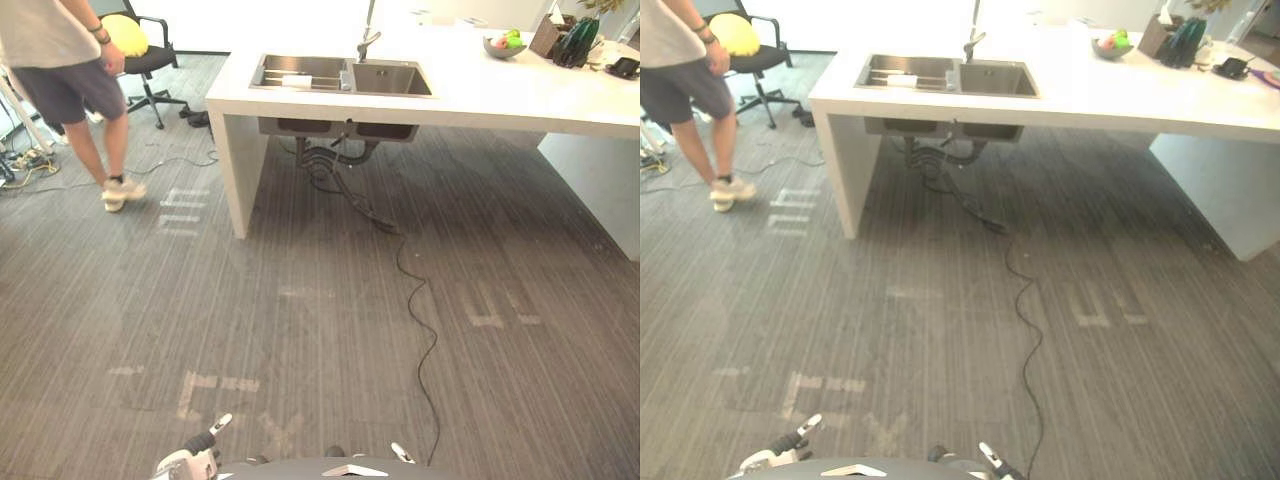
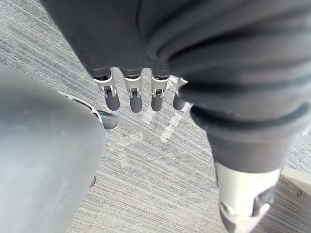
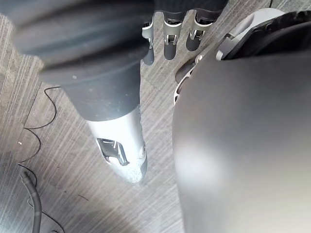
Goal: Walk over to the sink, pick up the cup, carry it to the dishwasher, place the cup inside the dishwasher, then close the dishwasher door
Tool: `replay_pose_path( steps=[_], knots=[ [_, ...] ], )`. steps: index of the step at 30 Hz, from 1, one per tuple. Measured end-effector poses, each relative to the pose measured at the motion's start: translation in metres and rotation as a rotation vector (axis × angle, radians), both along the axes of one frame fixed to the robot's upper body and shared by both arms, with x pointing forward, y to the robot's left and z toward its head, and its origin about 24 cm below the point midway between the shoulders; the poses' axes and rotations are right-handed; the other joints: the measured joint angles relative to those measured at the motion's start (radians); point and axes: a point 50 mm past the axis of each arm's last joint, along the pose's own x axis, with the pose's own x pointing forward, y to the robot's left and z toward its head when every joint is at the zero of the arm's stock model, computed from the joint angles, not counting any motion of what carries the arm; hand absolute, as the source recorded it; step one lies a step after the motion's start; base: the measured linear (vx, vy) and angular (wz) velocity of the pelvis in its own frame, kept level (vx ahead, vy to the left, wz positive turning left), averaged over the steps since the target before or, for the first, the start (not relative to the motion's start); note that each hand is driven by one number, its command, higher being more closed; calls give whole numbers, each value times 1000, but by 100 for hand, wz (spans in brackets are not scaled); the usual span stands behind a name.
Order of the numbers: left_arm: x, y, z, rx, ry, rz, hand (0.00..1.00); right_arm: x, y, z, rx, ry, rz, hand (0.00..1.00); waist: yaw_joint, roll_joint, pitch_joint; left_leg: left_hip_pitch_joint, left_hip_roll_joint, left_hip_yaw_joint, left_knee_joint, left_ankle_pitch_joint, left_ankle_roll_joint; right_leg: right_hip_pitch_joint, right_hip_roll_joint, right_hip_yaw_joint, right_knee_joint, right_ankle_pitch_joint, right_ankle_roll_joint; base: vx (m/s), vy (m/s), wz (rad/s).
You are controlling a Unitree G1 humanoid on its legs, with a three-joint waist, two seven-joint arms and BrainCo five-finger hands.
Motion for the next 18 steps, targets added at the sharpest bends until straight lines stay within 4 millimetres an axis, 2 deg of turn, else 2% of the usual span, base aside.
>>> replay_pose_path(
  steps=[12, 18],
  knots=[
    [5, -1, 0, 25, 15, -25, 0, 6, 0, 1, -24, -1, 92, 0, 2, -9, 6, -6, 4, 11, 6, -1, -3, -17, 5, 8, 5, 4, -6, 25, 2, -3],
    [4, 1, 0, 16, 17, -1, 0, 7, 2, 0, -2, 21, 83, 0, 2, -13, 11, -6, 4, 12, 6, -1, -2, -20, 5, 12, 6, 4, -6, -16, 1, -2]
  ],
)
